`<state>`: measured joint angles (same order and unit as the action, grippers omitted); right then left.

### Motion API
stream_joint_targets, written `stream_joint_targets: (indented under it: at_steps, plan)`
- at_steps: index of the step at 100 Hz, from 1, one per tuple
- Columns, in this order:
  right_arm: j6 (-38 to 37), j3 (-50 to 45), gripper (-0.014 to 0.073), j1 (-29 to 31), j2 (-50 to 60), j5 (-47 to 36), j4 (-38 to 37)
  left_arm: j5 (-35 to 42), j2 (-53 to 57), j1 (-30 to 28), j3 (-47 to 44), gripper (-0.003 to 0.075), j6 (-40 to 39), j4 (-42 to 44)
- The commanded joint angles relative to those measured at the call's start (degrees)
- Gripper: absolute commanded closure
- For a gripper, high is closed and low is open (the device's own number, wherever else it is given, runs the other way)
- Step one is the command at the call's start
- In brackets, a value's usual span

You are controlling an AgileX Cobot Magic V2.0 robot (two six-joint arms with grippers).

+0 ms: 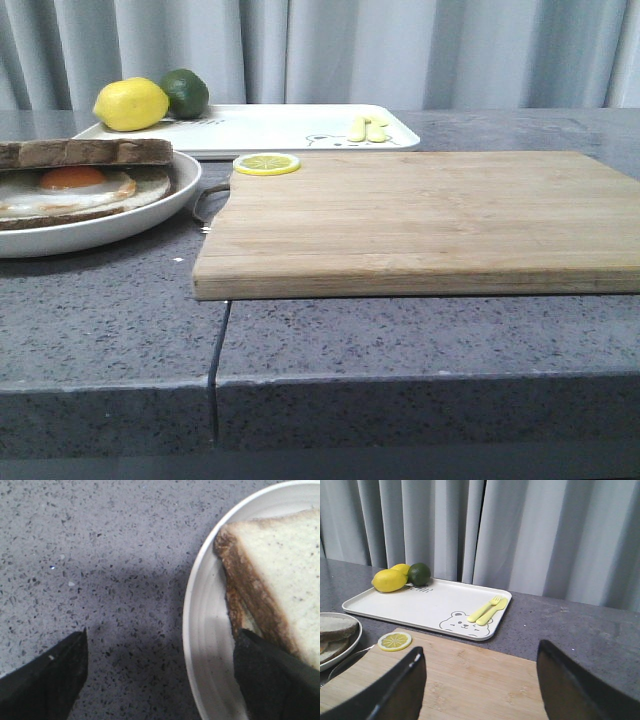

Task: Place bread and move sandwich to tray
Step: 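Grasp the rim of the white plate with the left gripper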

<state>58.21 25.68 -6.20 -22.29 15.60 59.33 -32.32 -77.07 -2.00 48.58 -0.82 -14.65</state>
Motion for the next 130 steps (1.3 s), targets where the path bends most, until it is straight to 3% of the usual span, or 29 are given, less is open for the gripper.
stream_joint_targets:
  at_steps: [1, 66, 130]
  plan:
    - [0.5, 1.35, 0.0111, 0.26, -0.22, -2.69, 0.72, 3.07, 0.58, -0.07, 1.94, 0.0165, -0.51, -1.0]
    - [0.5, 1.35, 0.0111, 0.26, -0.22, -2.79, 0.72, 3.32, -1.03, -0.07, 1.94, 0.0171, -0.51, -1.13]
    - [0.5, 1.35, 0.0111, 0.26, -0.22, -2.85, 0.72, 3.32, -1.03, -0.07, 1.94, 0.0585, -0.51, -11.71]
